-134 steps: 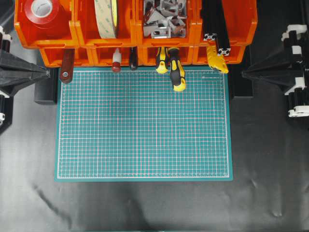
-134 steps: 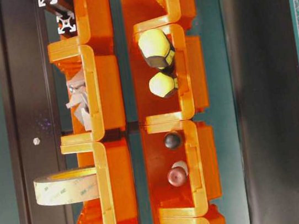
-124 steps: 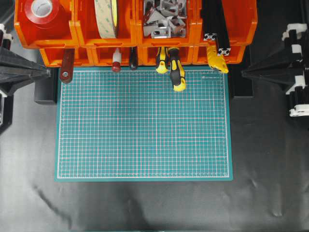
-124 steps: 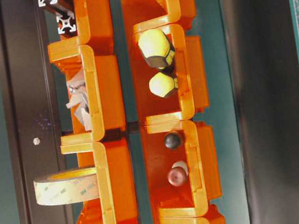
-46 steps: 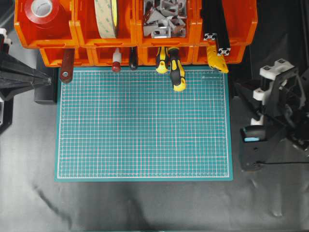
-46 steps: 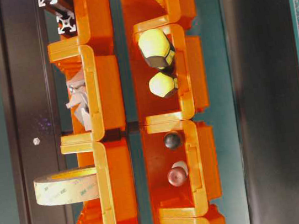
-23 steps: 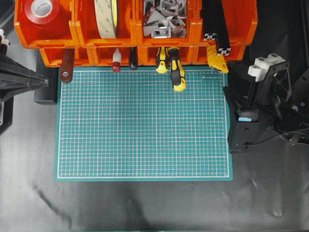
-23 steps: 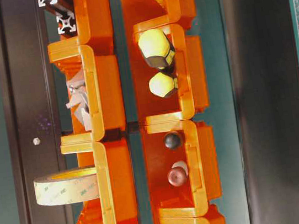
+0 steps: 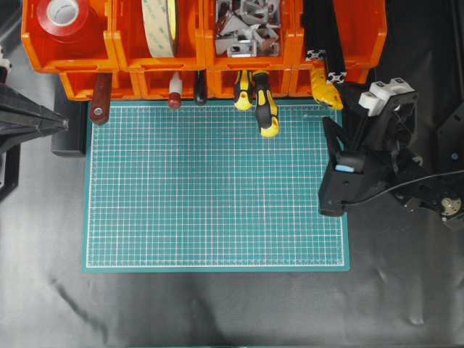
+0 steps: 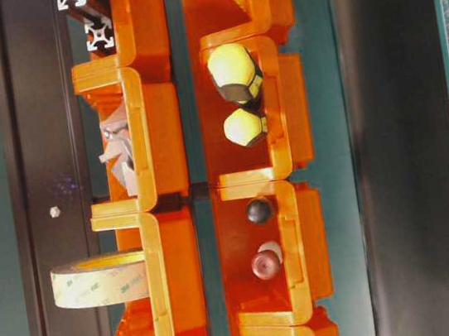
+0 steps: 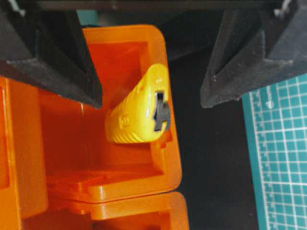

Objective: Pick cutter from container rack with right arm.
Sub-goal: 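Move the open right gripper toward the yellow cutter in the rack bin, then close the right gripper around the yellow cutter's body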

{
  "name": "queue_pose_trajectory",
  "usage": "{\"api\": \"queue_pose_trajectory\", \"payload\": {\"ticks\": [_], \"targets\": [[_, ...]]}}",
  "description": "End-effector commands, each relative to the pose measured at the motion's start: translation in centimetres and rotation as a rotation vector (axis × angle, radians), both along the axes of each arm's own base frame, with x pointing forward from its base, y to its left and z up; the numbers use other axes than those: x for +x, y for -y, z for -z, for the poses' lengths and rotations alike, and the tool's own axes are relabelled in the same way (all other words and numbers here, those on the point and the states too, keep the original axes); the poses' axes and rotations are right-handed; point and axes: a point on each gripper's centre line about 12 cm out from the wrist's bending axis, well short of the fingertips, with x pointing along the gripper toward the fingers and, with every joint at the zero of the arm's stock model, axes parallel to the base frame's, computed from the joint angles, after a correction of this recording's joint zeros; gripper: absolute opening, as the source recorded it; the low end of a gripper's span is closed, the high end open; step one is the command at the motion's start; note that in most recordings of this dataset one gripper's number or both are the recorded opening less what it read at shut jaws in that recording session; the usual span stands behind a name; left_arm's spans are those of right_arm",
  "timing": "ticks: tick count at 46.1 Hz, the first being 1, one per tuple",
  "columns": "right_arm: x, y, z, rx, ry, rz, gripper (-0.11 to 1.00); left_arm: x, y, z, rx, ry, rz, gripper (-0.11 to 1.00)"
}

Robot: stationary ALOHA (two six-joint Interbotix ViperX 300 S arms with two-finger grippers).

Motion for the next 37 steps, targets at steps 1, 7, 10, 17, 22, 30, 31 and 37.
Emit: {"api": "queue_pose_trajectory", "payload": {"ticks": [1, 7, 10, 17, 22, 30, 31, 37], "targets": [[0.5, 0.1, -0.5, -0.004, 0.038, -0.004, 0.79, 0.1, 0.1, -0.5, 0.001, 0.014, 0.003, 0.00], [0.6, 0.5, -0.5, -0.006, 0.050, 0.011, 0.78, 0.1, 0.1, -0.4, -0.002, 0.012, 0.003, 0.00], [0.7, 0.6, -0.5, -0.002, 0.050, 0.013, 0.76, 0.1, 0.1, -0.4, -0.002, 0.012, 0.003, 0.00], [0.9, 0.8, -0.3, 0.012, 0.052, 0.010, 0.75, 0.1, 0.1, -0.4, -0.004, 0.012, 0.003, 0.00], [1.1, 1.1, 0.0, 0.007, 0.042, 0.021, 0.75, 0.1, 0.1, -0.3, -0.005, 0.009, 0.003, 0.00], [1.4, 1.1, 0.3, 0.013, 0.036, 0.019, 0.67, 0.1, 0.1, -0.4, -0.010, 0.010, 0.003, 0.00], [1.4, 1.0, 0.4, 0.016, 0.036, 0.016, 0.64, 0.1, 0.1, -0.4, -0.010, 0.010, 0.003, 0.00], [1.6, 0.9, 0.4, 0.030, 0.039, 0.013, 0.41, 0.1, 0.1, -0.3, -0.010, 0.007, 0.003, 0.00]]}}
